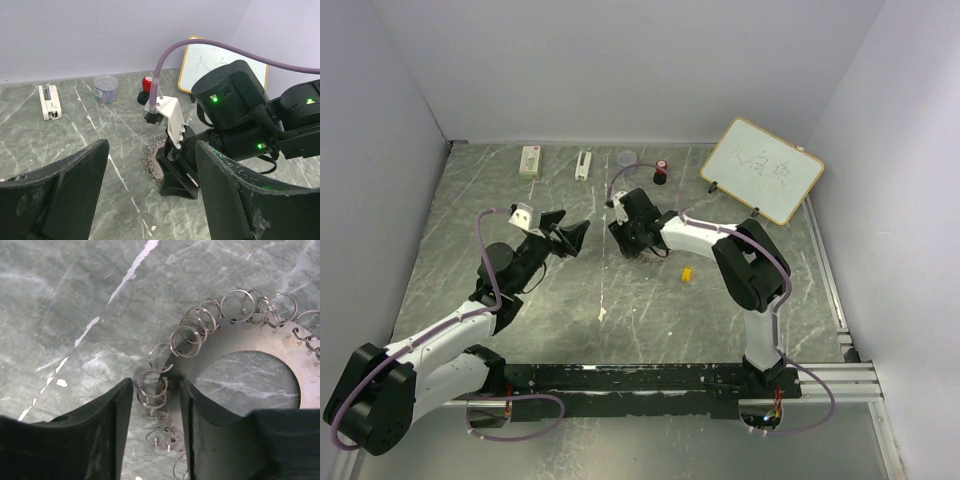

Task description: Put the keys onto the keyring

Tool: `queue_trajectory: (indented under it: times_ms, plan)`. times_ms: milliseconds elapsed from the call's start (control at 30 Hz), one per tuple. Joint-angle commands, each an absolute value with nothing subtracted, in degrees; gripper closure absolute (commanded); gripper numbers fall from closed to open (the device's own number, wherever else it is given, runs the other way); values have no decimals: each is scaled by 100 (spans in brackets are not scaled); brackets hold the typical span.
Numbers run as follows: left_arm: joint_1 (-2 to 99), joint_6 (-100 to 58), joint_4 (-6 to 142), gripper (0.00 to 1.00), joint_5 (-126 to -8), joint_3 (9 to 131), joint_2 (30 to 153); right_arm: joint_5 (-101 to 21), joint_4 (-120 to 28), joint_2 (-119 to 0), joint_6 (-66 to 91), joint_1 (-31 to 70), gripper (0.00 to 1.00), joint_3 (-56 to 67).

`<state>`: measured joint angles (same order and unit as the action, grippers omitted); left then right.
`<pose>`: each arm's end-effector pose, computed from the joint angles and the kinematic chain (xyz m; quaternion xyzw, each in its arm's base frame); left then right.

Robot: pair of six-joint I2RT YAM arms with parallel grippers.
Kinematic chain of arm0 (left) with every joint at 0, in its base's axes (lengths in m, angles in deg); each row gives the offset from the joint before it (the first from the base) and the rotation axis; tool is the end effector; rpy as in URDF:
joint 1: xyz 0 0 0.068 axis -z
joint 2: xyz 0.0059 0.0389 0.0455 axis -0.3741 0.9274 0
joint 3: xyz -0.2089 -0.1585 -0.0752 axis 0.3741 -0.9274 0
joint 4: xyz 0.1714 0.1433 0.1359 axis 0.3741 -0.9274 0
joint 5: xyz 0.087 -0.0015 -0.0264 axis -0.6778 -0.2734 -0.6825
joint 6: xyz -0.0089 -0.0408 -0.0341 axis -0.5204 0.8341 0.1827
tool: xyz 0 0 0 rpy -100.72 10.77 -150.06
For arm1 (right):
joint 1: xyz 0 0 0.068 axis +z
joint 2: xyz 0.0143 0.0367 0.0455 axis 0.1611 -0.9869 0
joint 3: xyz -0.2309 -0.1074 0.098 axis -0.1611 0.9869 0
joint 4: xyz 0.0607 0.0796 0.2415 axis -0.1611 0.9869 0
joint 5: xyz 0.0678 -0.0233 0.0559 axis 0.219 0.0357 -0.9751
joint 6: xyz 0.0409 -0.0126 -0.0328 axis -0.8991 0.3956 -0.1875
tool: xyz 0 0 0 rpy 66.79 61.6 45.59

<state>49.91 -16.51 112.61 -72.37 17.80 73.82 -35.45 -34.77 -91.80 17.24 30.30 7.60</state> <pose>0.1905 -0.1035 0.2536 0.0852 0.6397 -0.3052 0.7003 0.3223 0.2689 0.1582 -0.3107 0.8921 0.1405 0.2964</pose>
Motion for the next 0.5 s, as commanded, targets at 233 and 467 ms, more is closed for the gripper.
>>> queue_trajectory:
  times_ms: [233,467]
  plan:
    - [4938,-1656,11379,19,-7204,1864,7383,-2860,-3339,-9168,1808,3047,99,710]
    - [4929,-1639,11382,19,-7154,1872,7368,-2962,-3622,-8414,1798,3018,100,1013]
